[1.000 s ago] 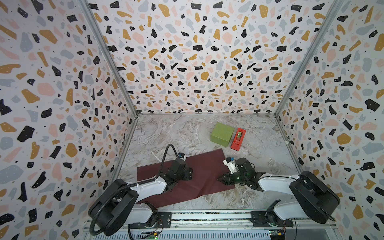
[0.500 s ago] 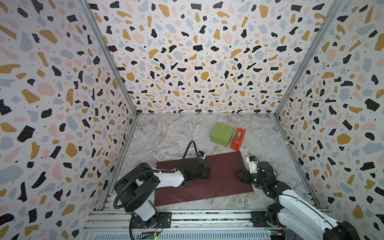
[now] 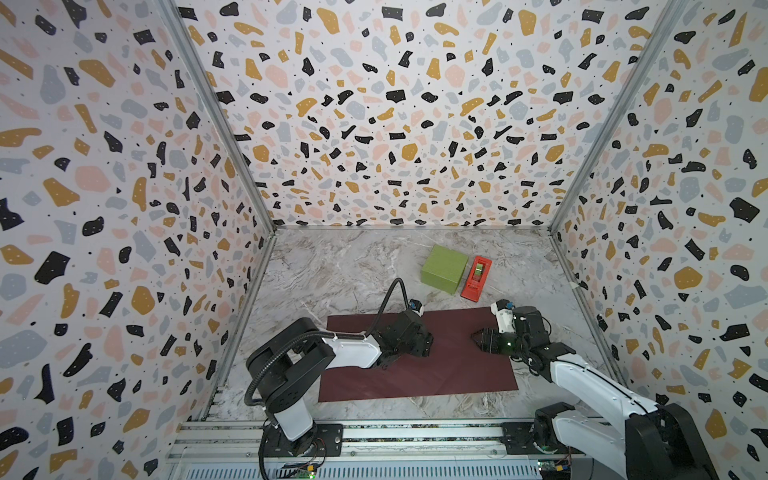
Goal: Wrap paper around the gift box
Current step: 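Release the paper and move both grippers to opposite sides of the green box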
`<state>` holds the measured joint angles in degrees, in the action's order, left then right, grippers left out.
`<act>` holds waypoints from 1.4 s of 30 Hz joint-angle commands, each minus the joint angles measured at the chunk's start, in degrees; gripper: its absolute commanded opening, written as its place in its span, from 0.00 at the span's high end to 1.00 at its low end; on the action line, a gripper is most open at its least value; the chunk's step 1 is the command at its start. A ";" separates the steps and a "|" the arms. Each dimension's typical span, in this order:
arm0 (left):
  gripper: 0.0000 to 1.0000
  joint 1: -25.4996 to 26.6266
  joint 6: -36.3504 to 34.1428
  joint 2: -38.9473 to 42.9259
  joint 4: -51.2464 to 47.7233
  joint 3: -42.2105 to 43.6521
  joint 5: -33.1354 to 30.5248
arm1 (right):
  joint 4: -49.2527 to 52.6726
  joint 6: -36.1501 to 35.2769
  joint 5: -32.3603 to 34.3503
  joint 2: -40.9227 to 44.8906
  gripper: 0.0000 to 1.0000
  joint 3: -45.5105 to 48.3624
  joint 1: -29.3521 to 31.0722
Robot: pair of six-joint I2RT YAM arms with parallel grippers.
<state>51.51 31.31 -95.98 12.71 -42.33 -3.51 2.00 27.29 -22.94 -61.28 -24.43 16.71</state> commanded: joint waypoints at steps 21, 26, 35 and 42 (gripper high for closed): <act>0.14 -11.05 -0.10 21.37 -6.90 -0.66 -6.19 | -2.10 -2.61 9.71 -38.27 0.28 -41.96 0.21; 0.13 -12.80 -0.37 22.78 -7.26 -0.04 -6.10 | -1.38 -2.85 9.33 -43.03 0.29 -45.41 0.25; 0.12 -18.58 0.32 22.37 -5.42 -0.38 -5.98 | 1.29 -7.72 3.39 -51.02 0.32 -53.96 3.39; 0.11 -26.57 2.09 12.87 -0.89 -5.02 -2.90 | 2.61 -14.59 -1.96 -53.77 0.34 -57.93 7.11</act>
<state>27.38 32.60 -79.61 7.94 -44.18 -8.32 2.20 17.12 -21.96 -116.01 -80.44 22.76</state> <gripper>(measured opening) 0.890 0.658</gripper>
